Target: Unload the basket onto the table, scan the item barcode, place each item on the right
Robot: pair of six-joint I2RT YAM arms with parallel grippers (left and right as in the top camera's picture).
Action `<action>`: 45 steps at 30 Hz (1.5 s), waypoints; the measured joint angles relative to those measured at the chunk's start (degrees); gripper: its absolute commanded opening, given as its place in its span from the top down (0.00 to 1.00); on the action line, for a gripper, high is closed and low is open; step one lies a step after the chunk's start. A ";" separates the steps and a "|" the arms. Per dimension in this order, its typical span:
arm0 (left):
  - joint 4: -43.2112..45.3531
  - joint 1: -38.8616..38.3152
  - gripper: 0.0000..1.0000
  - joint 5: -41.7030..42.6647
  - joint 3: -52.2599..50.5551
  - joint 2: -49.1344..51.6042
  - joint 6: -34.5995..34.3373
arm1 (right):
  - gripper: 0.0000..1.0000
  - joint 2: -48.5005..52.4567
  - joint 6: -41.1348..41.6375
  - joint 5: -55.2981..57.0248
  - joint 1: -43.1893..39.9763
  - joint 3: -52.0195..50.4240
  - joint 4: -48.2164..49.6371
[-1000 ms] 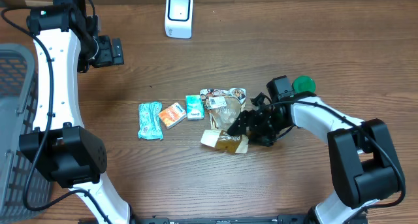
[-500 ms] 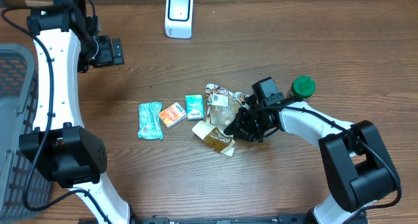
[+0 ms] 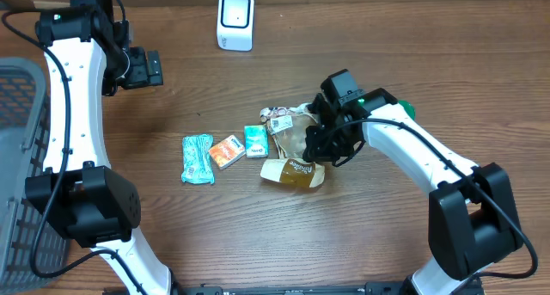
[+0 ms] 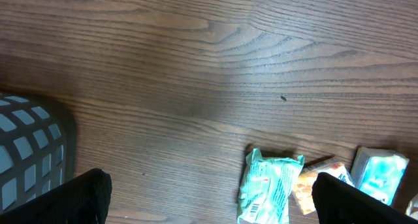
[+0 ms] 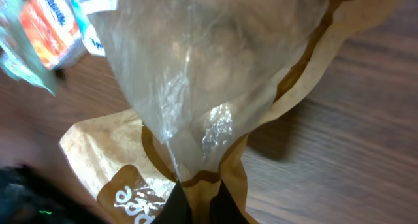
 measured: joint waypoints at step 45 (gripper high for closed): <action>0.00 0.00 0.00 0.00 0.00 0.00 0.00 | 0.96 -0.20 23.96 -5.79 -2.51 -15.39 18.27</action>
